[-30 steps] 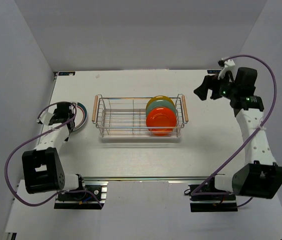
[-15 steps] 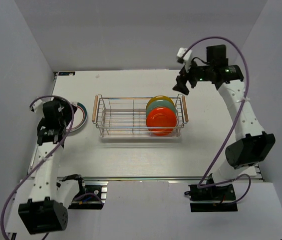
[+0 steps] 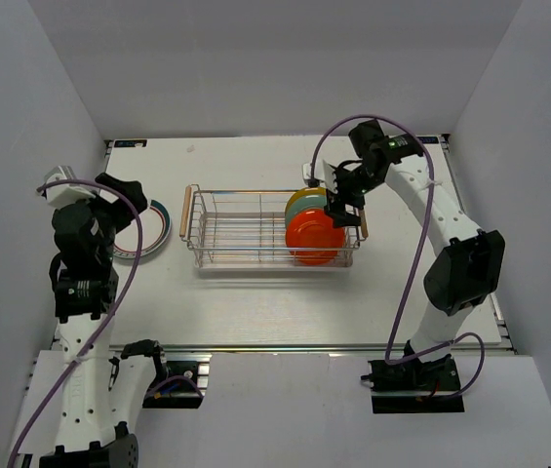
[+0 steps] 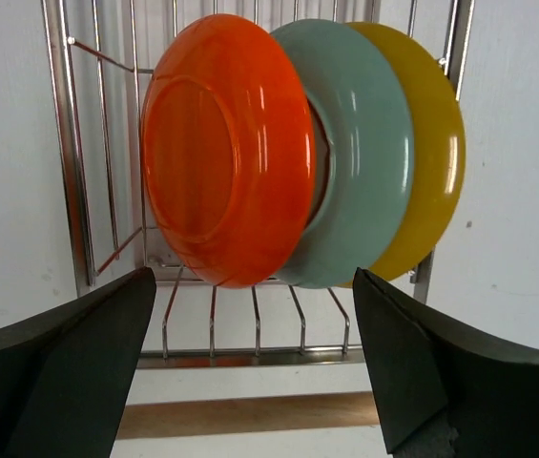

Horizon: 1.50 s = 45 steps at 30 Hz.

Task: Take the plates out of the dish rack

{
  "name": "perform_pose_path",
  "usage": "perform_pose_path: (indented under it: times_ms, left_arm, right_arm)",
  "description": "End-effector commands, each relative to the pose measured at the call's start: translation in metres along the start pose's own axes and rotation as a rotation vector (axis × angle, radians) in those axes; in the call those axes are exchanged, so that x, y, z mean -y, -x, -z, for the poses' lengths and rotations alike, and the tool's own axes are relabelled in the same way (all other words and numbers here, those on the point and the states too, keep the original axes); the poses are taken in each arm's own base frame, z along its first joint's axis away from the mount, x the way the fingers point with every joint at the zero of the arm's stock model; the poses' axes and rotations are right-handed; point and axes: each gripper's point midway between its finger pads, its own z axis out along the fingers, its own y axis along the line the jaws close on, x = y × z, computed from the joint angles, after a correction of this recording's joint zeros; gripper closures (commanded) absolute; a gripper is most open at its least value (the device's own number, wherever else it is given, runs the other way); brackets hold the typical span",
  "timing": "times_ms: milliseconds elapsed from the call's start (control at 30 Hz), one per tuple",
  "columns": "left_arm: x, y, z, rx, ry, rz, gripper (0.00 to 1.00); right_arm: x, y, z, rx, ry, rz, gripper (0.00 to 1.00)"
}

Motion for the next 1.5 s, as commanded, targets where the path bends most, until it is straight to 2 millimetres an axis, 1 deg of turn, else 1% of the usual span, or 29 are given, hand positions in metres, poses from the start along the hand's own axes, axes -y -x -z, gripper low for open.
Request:
perform_pose_path:
  times_ms: [0,67,133,167,200,267,367,500,600,767,833,933,1000,1167,1367,1467]
  left_arm:
    - [0.0,-0.014,-0.006,-0.051,-0.023,-0.051,0.02]
    - [-0.001,-0.019,-0.008,-0.072,-0.022,-0.057,0.02]
    - [-0.004,-0.023,-0.011,-0.086,-0.014,-0.059,0.02]
    - [-0.004,-0.024,-0.012,-0.089,-0.01,-0.057,0.02]
    - [-0.005,-0.025,-0.012,-0.091,-0.01,-0.06,0.02]
    - [-0.006,-0.024,-0.012,-0.085,-0.002,-0.057,0.02]
    - [-0.008,-0.022,-0.012,-0.075,0.006,-0.054,0.02]
    - [-0.009,-0.022,-0.011,-0.07,0.009,-0.054,0.02]
    - [-0.009,-0.022,-0.011,-0.068,0.009,-0.054,0.02]
    - [-0.009,-0.025,-0.013,-0.075,0.005,-0.052,0.02]
    - [-0.008,-0.026,-0.013,-0.079,0.002,-0.052,0.02]
    - [-0.007,-0.027,-0.014,-0.083,-0.008,-0.05,0.02]
    - [-0.008,-0.028,-0.013,-0.085,-0.003,-0.049,0.02]
    - [-0.01,-0.027,-0.013,-0.084,0.006,-0.054,0.02]
    - [-0.009,-0.031,-0.014,-0.098,-0.002,-0.054,0.02]
    - [-0.009,-0.033,-0.015,-0.105,-0.001,-0.053,0.02]
  right_arm:
    - [0.004,-0.005,-0.007,-0.05,-0.031,-0.019,0.11]
    - [0.004,-0.004,-0.013,-0.061,-0.042,-0.037,0.11]
    - [0.009,-0.004,-0.017,-0.064,-0.067,-0.068,0.11]
    - [0.01,-0.006,-0.019,-0.077,-0.084,-0.11,0.11]
    - [0.016,-0.003,-0.021,-0.071,-0.108,-0.115,0.11]
    - [0.02,-0.006,-0.024,-0.081,-0.13,-0.156,0.11]
    - [0.019,-0.009,-0.03,-0.09,-0.125,-0.164,0.11]
    - [0.013,-0.014,-0.04,-0.107,-0.104,-0.175,0.11]
    - [0.011,-0.017,-0.041,-0.115,-0.101,-0.2,0.11]
    - [-0.007,-0.02,-0.043,-0.131,-0.037,-0.191,0.11]
    - [-0.009,-0.019,-0.042,-0.131,-0.036,-0.183,0.11]
    - [-0.001,-0.012,-0.036,-0.11,-0.08,-0.176,0.11]
    - [-0.003,-0.011,-0.035,-0.106,-0.068,-0.173,0.11]
    - [-0.016,-0.013,-0.037,-0.104,-0.008,-0.141,0.11]
    - [-0.031,-0.006,-0.035,-0.071,0.067,-0.098,0.11]
    - [-0.032,-0.005,-0.037,-0.062,0.07,-0.106,0.11]
